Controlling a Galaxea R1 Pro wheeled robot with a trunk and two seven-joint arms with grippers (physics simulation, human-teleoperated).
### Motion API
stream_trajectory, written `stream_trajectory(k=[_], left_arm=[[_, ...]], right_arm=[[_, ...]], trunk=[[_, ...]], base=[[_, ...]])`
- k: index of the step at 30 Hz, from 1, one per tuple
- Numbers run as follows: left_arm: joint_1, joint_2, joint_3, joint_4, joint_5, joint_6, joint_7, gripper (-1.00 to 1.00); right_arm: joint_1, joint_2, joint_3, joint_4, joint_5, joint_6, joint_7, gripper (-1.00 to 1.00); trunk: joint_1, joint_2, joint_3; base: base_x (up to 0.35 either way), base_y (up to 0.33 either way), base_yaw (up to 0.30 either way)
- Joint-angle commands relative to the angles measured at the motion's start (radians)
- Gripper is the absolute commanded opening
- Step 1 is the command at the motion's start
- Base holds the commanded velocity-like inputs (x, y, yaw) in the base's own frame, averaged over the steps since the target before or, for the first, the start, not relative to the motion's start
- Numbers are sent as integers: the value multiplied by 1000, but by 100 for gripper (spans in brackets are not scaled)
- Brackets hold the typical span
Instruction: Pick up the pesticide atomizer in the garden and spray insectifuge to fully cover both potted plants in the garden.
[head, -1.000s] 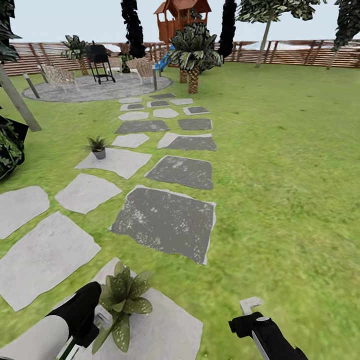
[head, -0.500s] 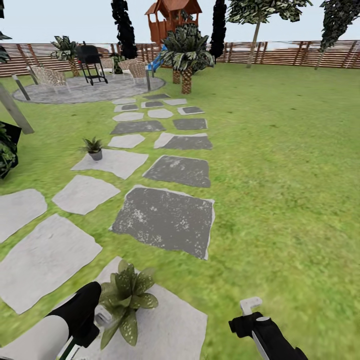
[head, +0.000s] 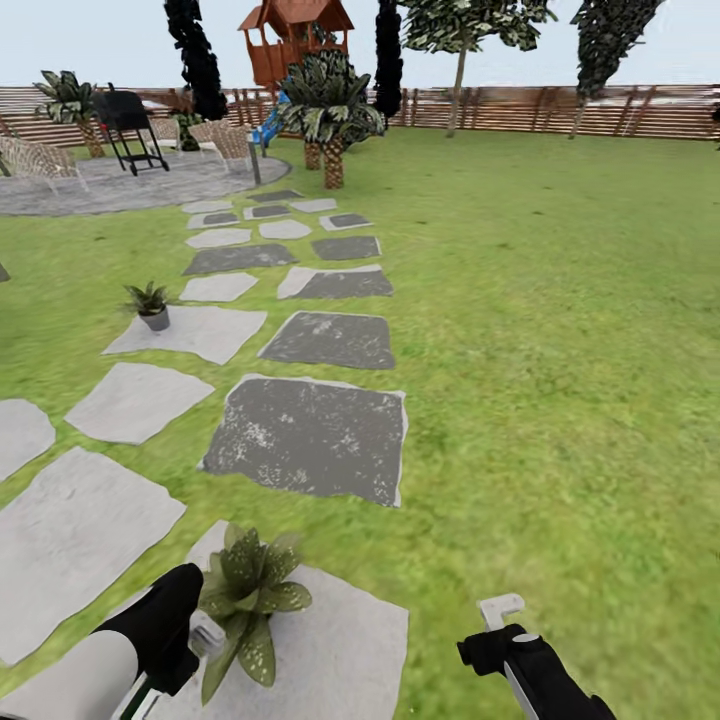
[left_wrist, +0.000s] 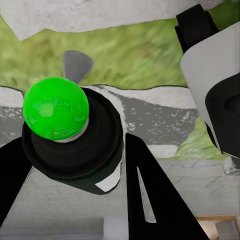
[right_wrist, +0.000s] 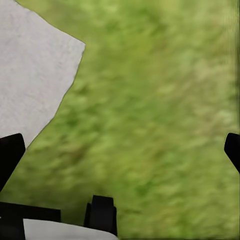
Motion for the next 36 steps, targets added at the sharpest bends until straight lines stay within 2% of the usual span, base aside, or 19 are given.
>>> stream_trajectory(k=[1, 3, 6, 8, 9, 11, 14, 21, 27, 36], left_arm=[[0, 0, -5, -2, -9, 2, -9, -100], [0, -6, -4, -2, -8, 2, -10, -100], [0, -82, -4, -1, -8, 2, -11, -100], [0, -116, -4, 1, -8, 2, -11, -100], [0, -142, -4, 2, -8, 2, -11, -100], [0, -159, -4, 3, -8, 2, -11, -100], [0, -164, -2, 4, -8, 2, -10, -100], [0, -147, -2, 5, -9, 2, -10, -100], [0, -84, 0, 4, -9, 2, -9, -100], [0, -5, -4, 4, -9, 2, -10, -100]], right_arm=[[-1, -1, 2, -1, 8, 6, 5, 100], [-1, -1, 2, -1, 8, 6, 5, 100], [-1, -1, 1, -1, 8, 6, 5, 100], [-1, -1, 0, -1, 8, 6, 5, 100], [-1, -1, 0, -1, 8, 6, 5, 100], [-1, -1, -1, -1, 8, 6, 5, 100], [-1, -1, -1, -1, 9, 6, 5, 100], [-1, -1, 0, 2, 10, 6, 5, 100], [-1, -1, 1, 3, 11, 6, 5, 100], [-1, -1, 1, 3, 11, 6, 5, 100]], trunk=[[0, 0, 0], [0, 0, 1], [0, 0, 3], [0, 0, 4], [0, 0, 5], [0, 0, 5], [0, 0, 5], [0, 0, 5], [0, 0, 5], [0, 0, 5]], base=[[0, 0, -297], [0, 0, -297], [0, 0, -297], [0, 0, -297], [0, 0, -216], [0, 0, -84], [0, 0, -17], [0, 0, -1], [0, 0, 0], [0, 0, 0]])
